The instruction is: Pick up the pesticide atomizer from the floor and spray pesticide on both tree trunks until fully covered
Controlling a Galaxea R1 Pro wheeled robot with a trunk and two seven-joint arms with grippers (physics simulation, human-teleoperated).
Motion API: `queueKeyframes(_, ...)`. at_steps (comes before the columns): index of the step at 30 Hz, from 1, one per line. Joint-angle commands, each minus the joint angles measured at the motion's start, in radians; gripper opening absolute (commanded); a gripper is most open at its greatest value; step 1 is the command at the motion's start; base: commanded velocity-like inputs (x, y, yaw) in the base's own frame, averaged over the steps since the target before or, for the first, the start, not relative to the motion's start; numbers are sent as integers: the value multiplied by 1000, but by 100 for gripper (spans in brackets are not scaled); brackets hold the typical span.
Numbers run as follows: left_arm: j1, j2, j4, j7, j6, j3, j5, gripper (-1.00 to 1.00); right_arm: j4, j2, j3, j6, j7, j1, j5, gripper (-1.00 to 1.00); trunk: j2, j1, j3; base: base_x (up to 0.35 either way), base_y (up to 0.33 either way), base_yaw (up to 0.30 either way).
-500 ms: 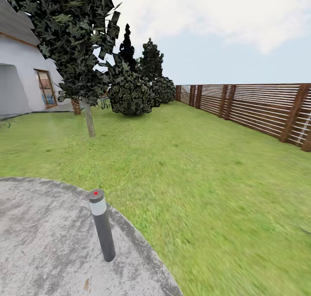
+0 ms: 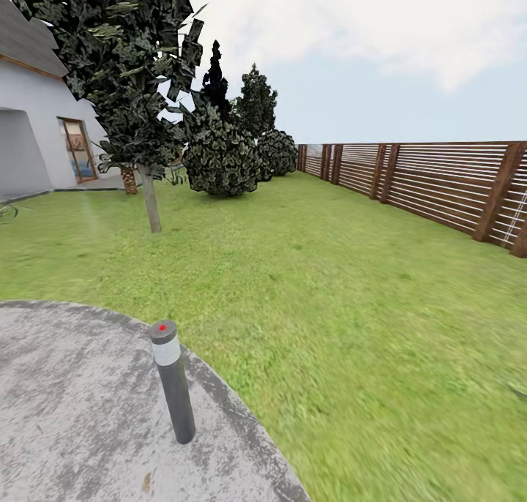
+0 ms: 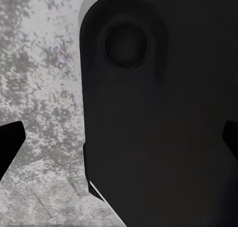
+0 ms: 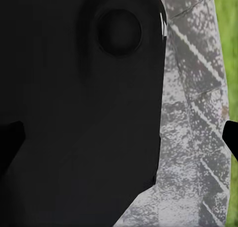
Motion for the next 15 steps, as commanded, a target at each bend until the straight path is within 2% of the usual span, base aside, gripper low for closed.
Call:
queueKeyframes(1, 0, 0, 0, 0, -1, 0, 0, 100, -1, 0, 0, 0, 0, 0, 0, 100, 0, 0, -1, 0, 0, 0)
queueKeyframes(15, -1, 6, 3, 2, -16, 9, 0, 100, -12, -5, 1, 1, -3, 0, -2, 100, 0, 0, -1, 0, 0, 0)
